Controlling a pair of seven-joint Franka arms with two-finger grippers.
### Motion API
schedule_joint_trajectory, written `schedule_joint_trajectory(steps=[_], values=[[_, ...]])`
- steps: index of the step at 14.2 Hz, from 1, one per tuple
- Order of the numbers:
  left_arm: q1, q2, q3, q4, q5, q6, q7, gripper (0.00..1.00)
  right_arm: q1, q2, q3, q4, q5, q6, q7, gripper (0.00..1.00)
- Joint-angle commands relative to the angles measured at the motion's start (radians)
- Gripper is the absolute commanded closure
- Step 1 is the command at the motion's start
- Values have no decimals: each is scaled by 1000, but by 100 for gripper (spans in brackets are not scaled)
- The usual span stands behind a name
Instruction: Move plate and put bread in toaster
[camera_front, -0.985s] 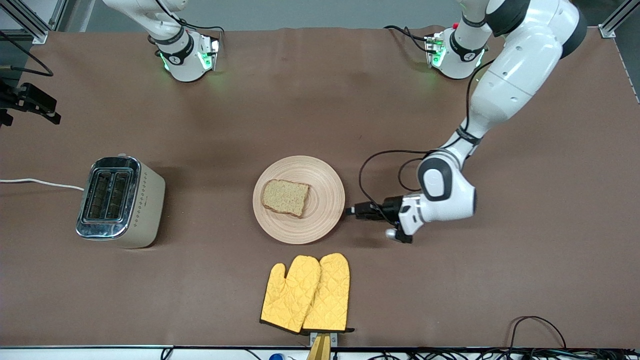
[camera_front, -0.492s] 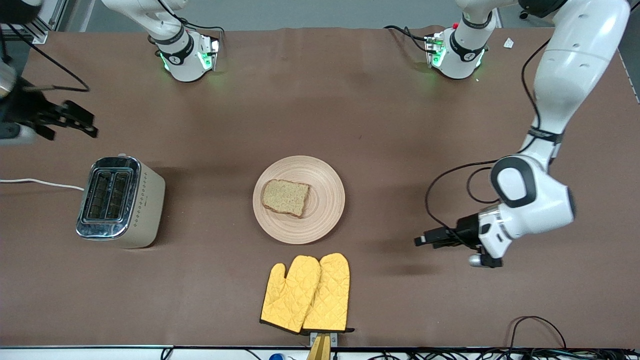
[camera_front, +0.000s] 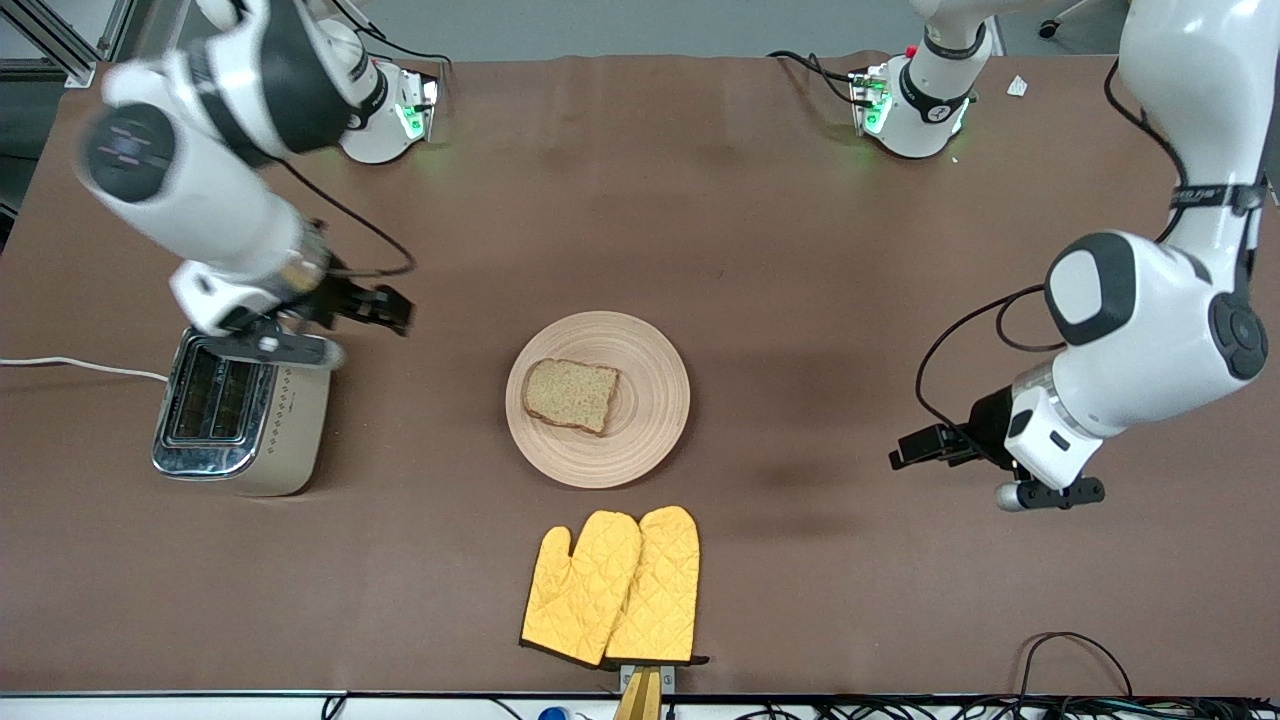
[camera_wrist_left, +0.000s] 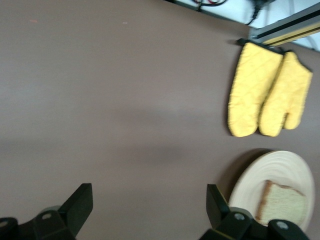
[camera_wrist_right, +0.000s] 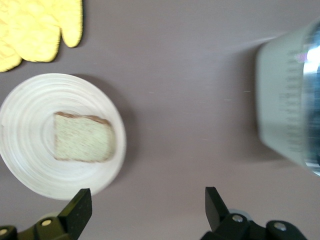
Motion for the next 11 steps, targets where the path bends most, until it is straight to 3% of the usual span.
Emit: schedule_joint_trajectory(steps=[1,7,11], values=[[-10,-82,1,22,143,-149,-71,0,81,126,-12,8,7,106,93,0],[-5,-156,3,188,294,-482,-51,0,150,350,-13,0,5,317,134,0],[2,-200,11,211,294,-529,-42,0,187,412,-13,0,5,364,188,7]])
